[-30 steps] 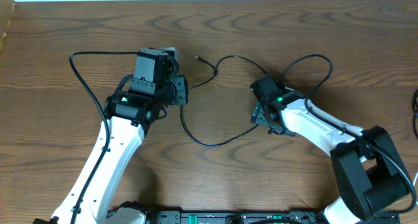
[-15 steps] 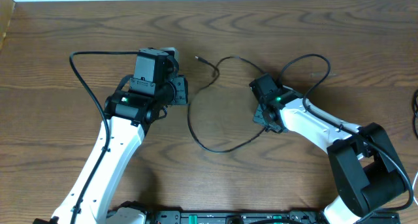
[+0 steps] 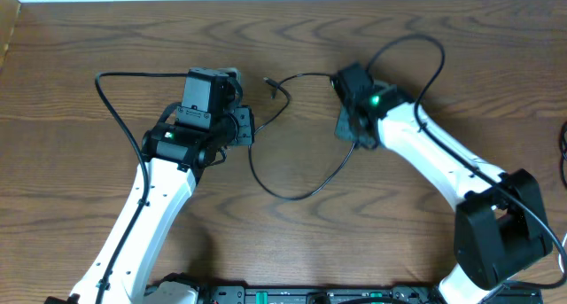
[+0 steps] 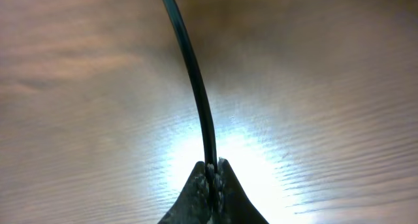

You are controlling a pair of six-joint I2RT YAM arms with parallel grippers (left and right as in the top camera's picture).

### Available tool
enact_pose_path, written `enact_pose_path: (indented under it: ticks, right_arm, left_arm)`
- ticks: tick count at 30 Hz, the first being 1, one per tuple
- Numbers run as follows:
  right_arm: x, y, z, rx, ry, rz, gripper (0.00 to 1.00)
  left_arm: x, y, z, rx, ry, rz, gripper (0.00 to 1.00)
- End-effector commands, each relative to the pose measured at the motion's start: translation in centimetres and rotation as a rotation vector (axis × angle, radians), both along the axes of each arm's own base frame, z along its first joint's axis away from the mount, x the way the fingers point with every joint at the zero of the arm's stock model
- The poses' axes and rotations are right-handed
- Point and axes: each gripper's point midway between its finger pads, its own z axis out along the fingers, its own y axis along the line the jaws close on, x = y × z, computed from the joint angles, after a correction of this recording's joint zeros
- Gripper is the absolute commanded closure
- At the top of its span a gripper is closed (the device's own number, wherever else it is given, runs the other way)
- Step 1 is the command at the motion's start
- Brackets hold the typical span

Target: Untangle cables

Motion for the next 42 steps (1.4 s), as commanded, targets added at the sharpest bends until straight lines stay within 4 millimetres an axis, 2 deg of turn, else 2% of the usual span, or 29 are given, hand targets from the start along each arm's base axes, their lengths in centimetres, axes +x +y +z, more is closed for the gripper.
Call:
enact_pose_path:
  ticks: [1,6,8,12,18,21,23,26,27,28,30,33,36,42]
  right_arm:
    - [3.1,-1.3,5.6,-0.094,-0.13,0.052,0.99]
    - [5.5,-3.5,11.9,-0.114,-0.208,0.071,0.99]
    - [6.1,-4.7,13.9,-0.122,-0.233,0.073,0.99]
    - [7.0,-7.5,17.3,-0.131,-0.267,0.078,0.99]
    - [8.1,-12.4,20.7,-0.18,-0.322,0.051,0.99]
    - [8.6,-16.2,22.2,-0.204,-0.355,-0.016,0.99]
    - [8.6,-20.0,23.3,-0.235,-0.371,-0.107,0.99]
    - [7.3,-26.8,24.8,-0.26,-0.384,-0.263,0.99]
    - [6.2,-30.3,25.5,-0.264,-0.389,-0.344,0.99]
    - [5.4,-32.2,25.9,-0.253,-0.394,-0.383,0.99]
    - [4.5,-34.7,26.3,-0.215,-0.409,-0.422,0.99]
    - [3.9,-37.1,26.7,-0.147,-0.449,-0.461,0.99]
    - [4.0,-38.6,26.8,-0.16,-0.467,-0.477,0.99]
    - [6.8,-40.2,24.9,-0.175,-0.475,-0.469,0.99]
  left_arm:
    - [-0.2,-0.1,0.4,-0.017,0.004,0.005,0.63]
    - [-0.5,0.0,0.1,-0.015,0.021,0.009,0.63]
    - [-0.6,0.1,0.0,-0.013,0.027,0.009,0.63]
    - [-0.6,0.1,0.0,-0.012,0.028,0.009,0.63]
    - [-0.6,0.1,0.0,-0.013,0.027,0.009,0.63]
    - [-0.6,0.1,0.0,-0.013,0.028,0.009,0.63]
    - [-0.7,0.0,0.0,-0.014,0.033,0.007,0.63]
    - [-1.0,0.0,-0.2,-0.014,0.047,0.005,0.63]
    - [-1.1,0.1,-0.3,-0.013,0.051,0.005,0.63]
    - [-1.1,0.1,-0.3,-0.012,0.051,0.005,0.63]
    - [-1.1,0.1,-0.2,-0.013,0.049,0.005,0.63]
    - [-0.8,-0.1,0.0,-0.021,0.036,0.002,0.63]
    - [-0.6,-0.4,0.2,-0.035,0.026,-0.006,0.63]
    - [-0.8,-1.0,0.3,-0.066,0.032,-0.03,0.63]
